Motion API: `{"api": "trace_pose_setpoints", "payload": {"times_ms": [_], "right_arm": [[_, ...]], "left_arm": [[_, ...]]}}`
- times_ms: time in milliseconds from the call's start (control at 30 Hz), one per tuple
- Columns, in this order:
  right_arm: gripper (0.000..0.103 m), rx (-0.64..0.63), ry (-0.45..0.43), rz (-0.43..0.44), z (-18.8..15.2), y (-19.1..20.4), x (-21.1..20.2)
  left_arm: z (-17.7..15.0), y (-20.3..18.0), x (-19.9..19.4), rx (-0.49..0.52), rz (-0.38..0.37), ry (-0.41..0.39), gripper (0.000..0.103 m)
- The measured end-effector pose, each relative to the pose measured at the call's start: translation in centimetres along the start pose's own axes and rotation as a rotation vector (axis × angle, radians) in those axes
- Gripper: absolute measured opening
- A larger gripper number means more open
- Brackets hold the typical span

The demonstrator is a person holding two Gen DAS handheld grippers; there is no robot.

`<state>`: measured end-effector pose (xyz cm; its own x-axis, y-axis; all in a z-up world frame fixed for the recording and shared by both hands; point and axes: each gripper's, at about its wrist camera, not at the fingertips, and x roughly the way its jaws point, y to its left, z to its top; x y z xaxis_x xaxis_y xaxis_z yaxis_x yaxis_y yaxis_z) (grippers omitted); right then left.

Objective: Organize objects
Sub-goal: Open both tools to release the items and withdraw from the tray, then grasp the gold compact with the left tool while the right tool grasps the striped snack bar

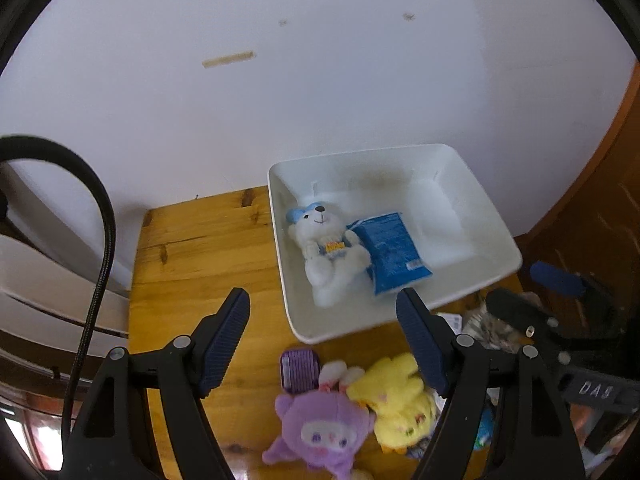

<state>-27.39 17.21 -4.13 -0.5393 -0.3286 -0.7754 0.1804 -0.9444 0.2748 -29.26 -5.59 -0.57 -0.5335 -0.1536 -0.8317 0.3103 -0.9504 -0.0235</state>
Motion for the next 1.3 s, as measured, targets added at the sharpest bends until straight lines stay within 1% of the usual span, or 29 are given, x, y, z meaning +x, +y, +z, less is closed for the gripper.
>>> {"api": "trace_pose_setpoints", "payload": {"times_ms": [133, 233, 300, 333, 367, 400, 433, 500, 533, 600, 733, 900, 1067, 1300], "right_arm": [[0.084, -0.004, -0.034, -0.029, -1.2, 0.5, -3.3], [0.084, -0.006, -0.057, -0.041, -2.1, 0.8, -5.8], [0.084, -0.015, -0.077, -0.05, -2.8, 1.1, -7.5], [0.084, -0.019, -0.087, -0.053, -3.1, 1.3, -8.1], [0.084, -0.024, -0.097, -0.056, -3.4, 1.4, -8.7], [0.084, -0.031, -0.109, -0.057, -3.9, 1.7, -9.5], [0.084, -0.037, -0.118, -0.058, -4.2, 1.9, -10.1], [0.084, -0.053, -0.137, -0.064, -5.0, 2.3, -11.3], [0.084, -0.061, -0.146, -0.066, -5.4, 2.6, -11.8], [0.084, -0.083, -0.168, -0.071, -6.3, 3.2, -13.0], [0.084, -0.127, -0.205, -0.074, -7.9, 4.2, -14.7], [0.084, -0.158, -0.229, -0.069, -9.7, 5.1, -16.2], [0.084, -0.172, -0.232, -0.069, -11.2, 5.3, -16.6], [0.084, -0.169, -0.204, -0.073, -13.7, 5.2, -15.8]], "left_arm": [[-1.5, -0.5, -3.0, -0.04, 0.035, -0.024, 0.079], [-2.7, -0.9, -5.1, -0.022, 0.041, -0.04, 0.079], [-3.5, -1.2, -6.2, -0.013, 0.058, -0.048, 0.079], [-3.9, -1.2, -6.6, -0.044, 0.086, -0.051, 0.079], [-4.3, -1.2, -7.0, -0.218, 0.202, -0.055, 0.079], [-4.8, -1.4, -7.5, -0.223, 0.202, -0.054, 0.079], [-5.2, -1.4, -7.7, -0.272, 0.229, -0.051, 0.079], [-6.0, -1.6, -8.2, -0.275, 0.226, -0.045, 0.079], [-6.5, -1.8, -8.6, -0.33, 0.265, -0.046, 0.079], [-7.4, -2.3, -9.2, -0.318, 0.265, -0.048, 0.079], [-8.8, -3.1, -10.0, -0.307, 0.296, -0.069, 0.079], [-10.4, -3.7, -11.0, -0.316, 0.292, -0.088, 0.079], [-11.9, -4.1, -11.6, -0.346, 0.266, -0.097, 0.079], [-14.4, -4.5, -11.7, -0.376, 0.244, -0.123, 0.079]]}}
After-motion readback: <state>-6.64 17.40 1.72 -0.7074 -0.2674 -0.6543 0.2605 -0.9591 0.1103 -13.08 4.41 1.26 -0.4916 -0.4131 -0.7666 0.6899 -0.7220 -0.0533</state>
